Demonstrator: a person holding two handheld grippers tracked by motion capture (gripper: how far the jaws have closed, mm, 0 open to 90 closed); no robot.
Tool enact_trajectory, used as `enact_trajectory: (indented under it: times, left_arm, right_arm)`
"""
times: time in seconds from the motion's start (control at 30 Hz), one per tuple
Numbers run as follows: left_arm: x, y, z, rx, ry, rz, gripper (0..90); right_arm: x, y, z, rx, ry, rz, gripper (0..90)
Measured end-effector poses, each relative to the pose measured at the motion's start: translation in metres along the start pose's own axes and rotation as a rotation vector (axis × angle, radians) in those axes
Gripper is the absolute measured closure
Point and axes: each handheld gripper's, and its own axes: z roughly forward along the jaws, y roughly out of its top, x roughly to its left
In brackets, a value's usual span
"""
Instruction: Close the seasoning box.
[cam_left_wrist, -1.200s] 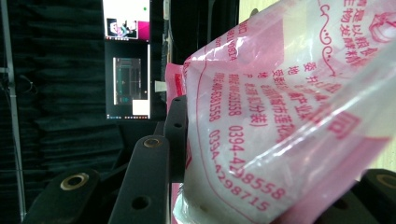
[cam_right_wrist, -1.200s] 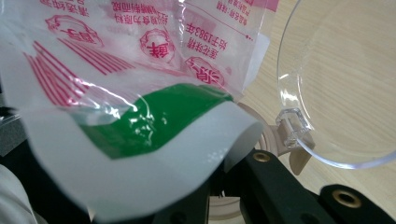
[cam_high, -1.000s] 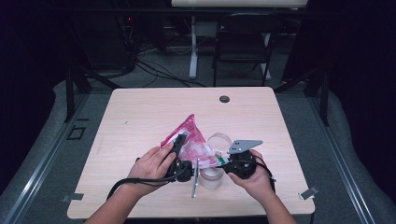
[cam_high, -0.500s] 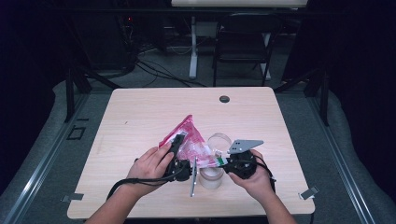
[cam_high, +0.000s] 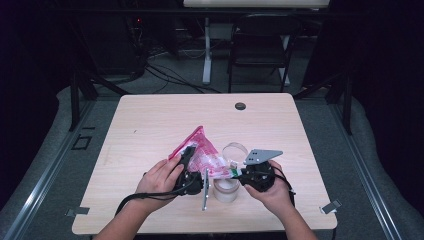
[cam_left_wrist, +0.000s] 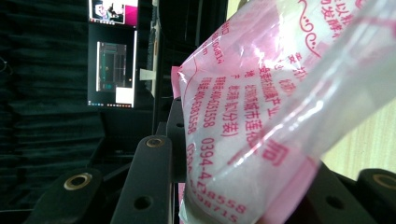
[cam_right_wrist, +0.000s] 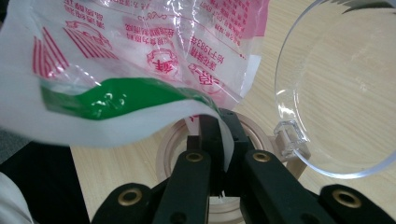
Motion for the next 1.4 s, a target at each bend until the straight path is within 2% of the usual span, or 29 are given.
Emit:
enact_trajectory:
  times: [0.53, 0.87, 1.4]
  left_arm:
    - [-0.007, -0.003, 0.003, 0.017, -0.032, -0.041, 71.0]
    - [-0.011, -0.004, 0.004, 0.011, -0.046, -0.066, 71.2]
    - [-0.015, -0.007, 0.003, 0.022, -0.066, -0.089, 71.5]
  right_arm:
    - [0.001, 0.002, -0.002, -0.011, -0.005, -0.004, 90.0]
    - [0.002, 0.004, -0.004, -0.026, -0.013, -0.003, 90.0]
    - [0.004, 0.005, -0.004, -0.038, -0.015, -0.002, 90.0]
